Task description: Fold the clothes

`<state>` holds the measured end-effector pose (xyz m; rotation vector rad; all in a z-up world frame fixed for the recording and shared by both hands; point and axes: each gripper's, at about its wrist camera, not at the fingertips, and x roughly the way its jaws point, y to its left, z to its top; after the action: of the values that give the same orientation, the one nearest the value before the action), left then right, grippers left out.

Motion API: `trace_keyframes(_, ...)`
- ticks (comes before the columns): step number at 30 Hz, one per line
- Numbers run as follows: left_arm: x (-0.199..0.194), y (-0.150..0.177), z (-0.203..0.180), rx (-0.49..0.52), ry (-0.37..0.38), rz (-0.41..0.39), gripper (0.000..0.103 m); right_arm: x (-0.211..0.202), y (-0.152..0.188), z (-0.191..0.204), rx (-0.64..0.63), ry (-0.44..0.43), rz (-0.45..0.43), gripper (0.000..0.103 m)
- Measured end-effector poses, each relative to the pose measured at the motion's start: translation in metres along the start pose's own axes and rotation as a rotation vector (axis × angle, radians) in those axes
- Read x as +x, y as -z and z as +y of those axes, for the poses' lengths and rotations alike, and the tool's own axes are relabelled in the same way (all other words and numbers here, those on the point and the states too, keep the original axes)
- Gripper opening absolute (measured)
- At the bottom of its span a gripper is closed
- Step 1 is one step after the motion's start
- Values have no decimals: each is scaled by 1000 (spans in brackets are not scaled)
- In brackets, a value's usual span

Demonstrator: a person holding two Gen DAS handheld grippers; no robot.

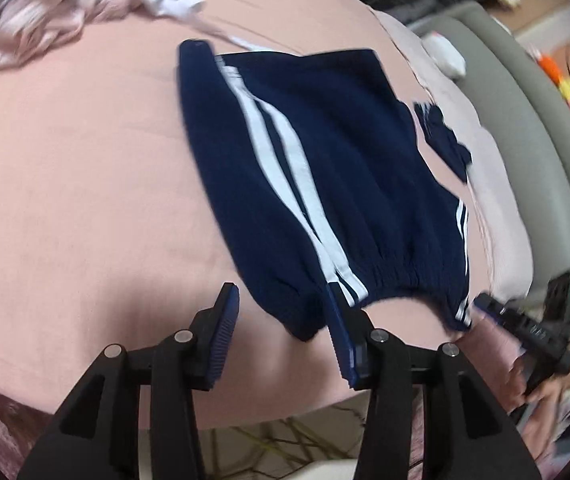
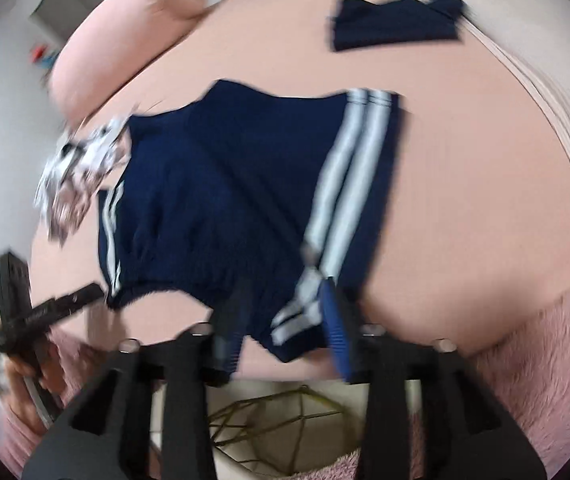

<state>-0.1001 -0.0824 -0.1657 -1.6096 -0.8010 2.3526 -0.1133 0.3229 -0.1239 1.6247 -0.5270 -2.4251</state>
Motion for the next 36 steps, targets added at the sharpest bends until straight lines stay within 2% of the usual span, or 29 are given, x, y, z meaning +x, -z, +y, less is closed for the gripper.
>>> trace_keyframes(3, 1, 2, 0, 38, -3, 1, 46, 3, -3, -13, 100, 10, -49, 40)
trace_keyframes(5, 7, 1, -9, 101, -60, 2, 46, 9, -9, -14, 110, 13, -58, 40)
trace_keyframes(6, 10, 1, -15, 121, -90, 10, 46, 16, -12, -11, 92, 30, -41, 40)
trace_keyframes(10, 19, 3, -33, 194, -188, 45, 47, 36, -12, 17, -110, 137, 37, 40)
trace_keyframes(14, 12, 11, -29, 213, -218, 80, 48, 38, -1, 29, -185, 127, 85, 40)
trace_keyframes(16, 6, 10, -26, 198, -198, 87, 48, 37, 0, 34, -200, 131, 91, 40)
trace_keyframes(19, -7, -1, -11, 64, -48, 68, 48, 29, -3, 37, -162, 120, 57, 40)
trace_keyframes(21, -11, -5, 2, -36, 44, 66, 48, 21, -1, 30, -56, 77, 35, 40)
trace_keyframes(25, -1, -3, 4, -48, 56, 82, 47, 27, 21, 23, 53, -28, 114, 40)
trace_keyframes(31, 11, -3, -1, -70, 89, 44, 47, 40, 18, 21, 41, -72, 107, 36)
trace_keyframes(33, 12, 3, -7, -51, 91, 18, 30, 47, 16, 21, 32, -87, 106, 33)
trace_keyframes(34, 12, 4, -6, -51, 86, 11, 19, 48, 14, 22, 31, -97, 107, 28)
trace_keyframes(35, 11, 4, -5, -60, 90, 7, 16, 49, 9, 23, 33, -110, 108, 17)
trace_keyframes(36, 9, 4, -2, -66, 100, 6, 15, 46, 8, 23, 32, -122, 107, 15)
